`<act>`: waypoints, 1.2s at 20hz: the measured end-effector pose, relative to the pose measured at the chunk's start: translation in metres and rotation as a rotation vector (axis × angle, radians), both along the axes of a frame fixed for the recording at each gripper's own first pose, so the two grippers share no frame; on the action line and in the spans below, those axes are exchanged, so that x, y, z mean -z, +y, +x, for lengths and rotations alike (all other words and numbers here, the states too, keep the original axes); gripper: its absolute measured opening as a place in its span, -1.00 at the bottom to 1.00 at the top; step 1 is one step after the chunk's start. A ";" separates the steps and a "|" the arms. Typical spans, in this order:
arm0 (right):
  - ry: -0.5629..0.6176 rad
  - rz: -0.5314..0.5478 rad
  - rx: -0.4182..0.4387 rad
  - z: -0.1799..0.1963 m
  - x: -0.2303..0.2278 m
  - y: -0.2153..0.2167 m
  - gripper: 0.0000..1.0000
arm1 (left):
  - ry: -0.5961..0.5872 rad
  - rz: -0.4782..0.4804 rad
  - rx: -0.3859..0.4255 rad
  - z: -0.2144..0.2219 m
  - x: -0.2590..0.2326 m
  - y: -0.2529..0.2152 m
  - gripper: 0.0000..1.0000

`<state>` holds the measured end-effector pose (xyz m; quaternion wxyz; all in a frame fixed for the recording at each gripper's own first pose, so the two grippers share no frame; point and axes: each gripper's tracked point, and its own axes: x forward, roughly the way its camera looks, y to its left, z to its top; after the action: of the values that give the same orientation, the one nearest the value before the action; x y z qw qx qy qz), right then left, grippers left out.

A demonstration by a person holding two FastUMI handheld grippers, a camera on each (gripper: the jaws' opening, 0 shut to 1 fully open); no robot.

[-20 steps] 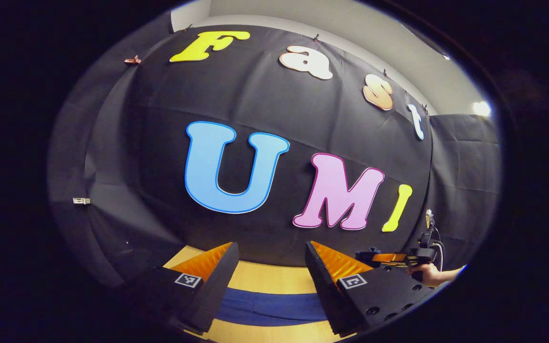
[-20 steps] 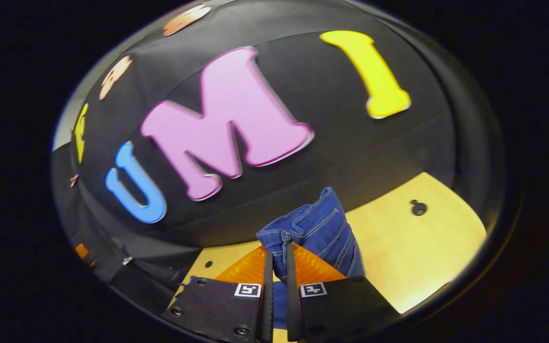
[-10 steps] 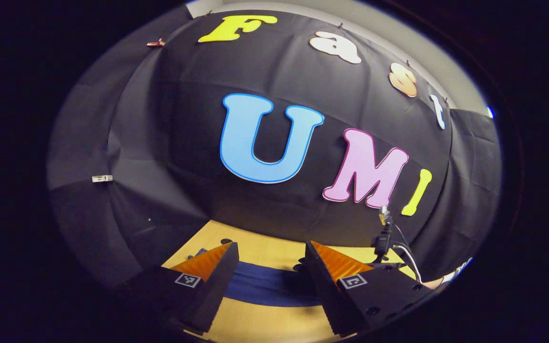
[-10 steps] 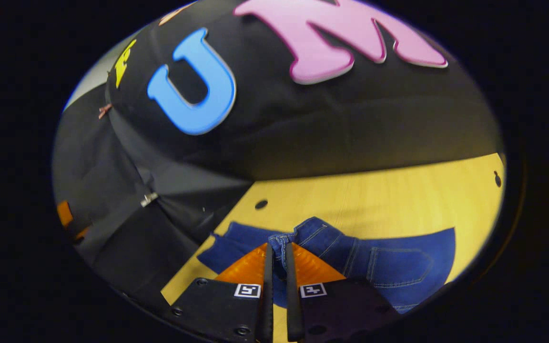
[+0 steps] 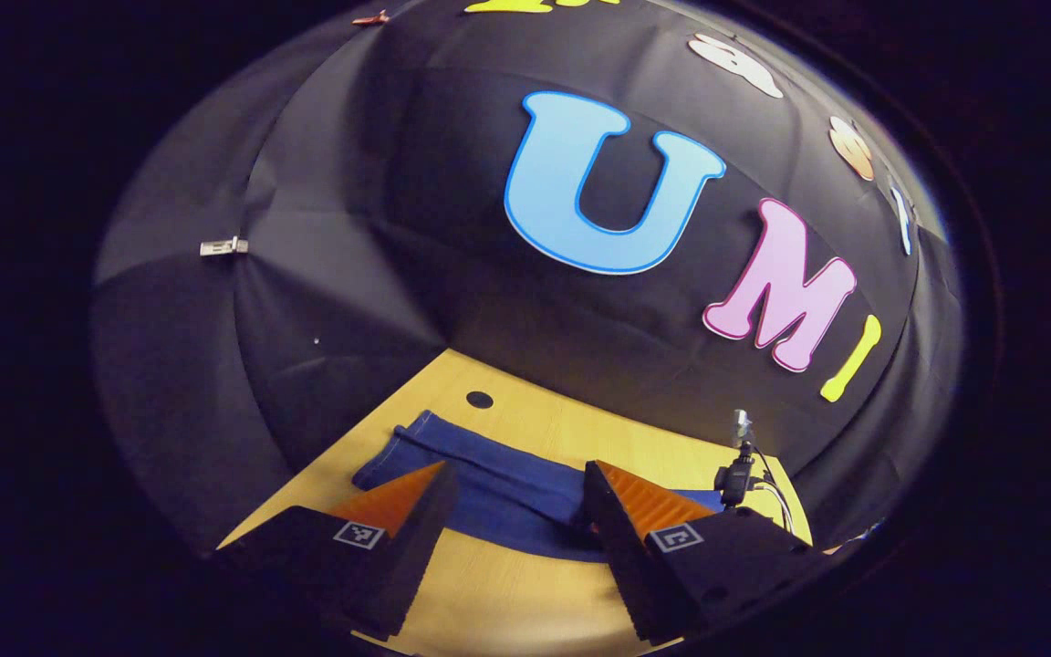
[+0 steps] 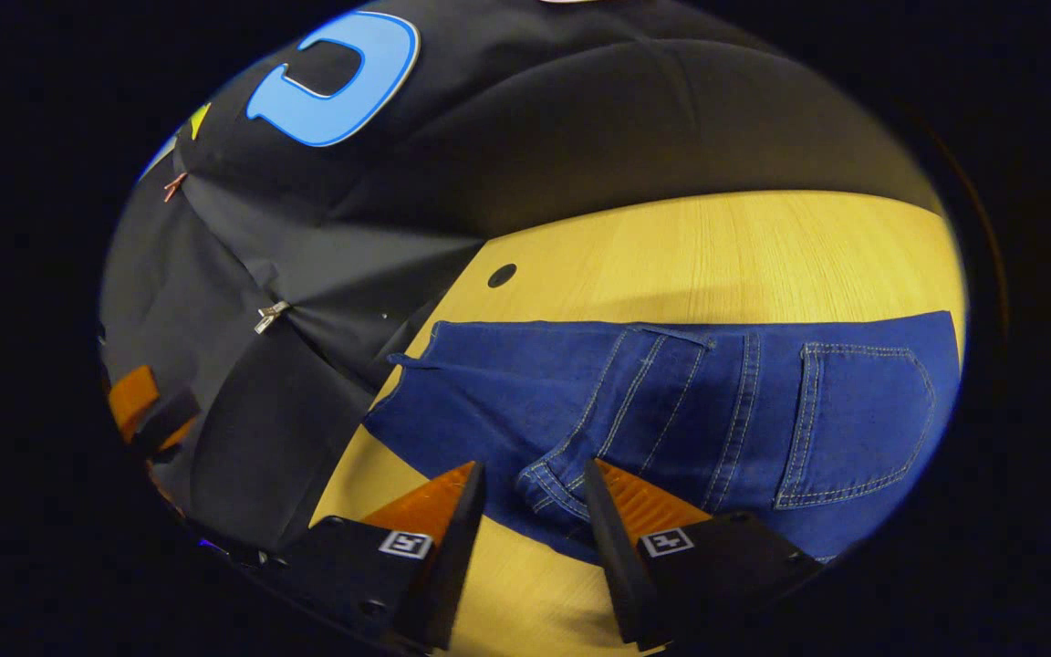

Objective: Grasp the waist and the cuffs of the jeans and fold them to make the two legs overlap; first hold the waist and fold one-third of the jeans toward the cuffs, then hold the cuffs and fold the remaining one-third in the same direction to finish folding.

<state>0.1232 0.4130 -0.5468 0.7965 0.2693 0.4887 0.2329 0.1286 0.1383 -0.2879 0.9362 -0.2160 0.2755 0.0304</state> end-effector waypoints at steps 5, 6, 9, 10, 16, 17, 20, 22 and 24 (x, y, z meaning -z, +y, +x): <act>-0.197 0.017 -0.030 0.014 -0.084 -0.044 0.70 | 0.065 -0.112 -0.068 0.036 0.054 0.039 0.80; -0.237 0.009 -0.050 0.014 -0.101 -0.056 0.70 | 0.080 -0.107 -0.064 0.046 0.069 0.047 0.80; -0.319 -0.012 -0.074 0.012 -0.132 -0.088 0.69 | 0.132 -0.083 -0.052 0.072 0.116 0.076 0.80; -0.340 -0.048 -0.063 0.014 -0.129 -0.102 0.69 | 0.158 -0.088 -0.039 0.077 0.133 0.080 0.79; -0.263 -0.182 -0.008 0.005 -0.085 -0.162 0.70 | 0.306 0.174 0.119 0.113 0.214 0.118 0.79; -0.255 -0.201 -0.015 -0.001 -0.080 -0.168 0.70 | 0.330 0.191 0.157 0.117 0.226 0.118 0.80; -0.233 -0.210 -0.012 -0.007 -0.073 -0.173 0.70 | 0.385 0.222 0.221 0.123 0.245 0.113 0.79; -0.231 -0.228 -0.008 -0.008 -0.071 -0.177 0.70 | 0.401 0.286 0.235 0.127 0.257 0.122 0.82; -0.235 -0.260 -0.025 -0.012 -0.065 -0.182 0.70 | 0.403 0.299 0.273 0.131 0.251 0.118 0.75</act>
<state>0.1113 0.2310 -0.4823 0.8734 0.1290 0.4214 0.2075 0.2595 0.2565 -0.5384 0.8795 -0.0259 0.4749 -0.0132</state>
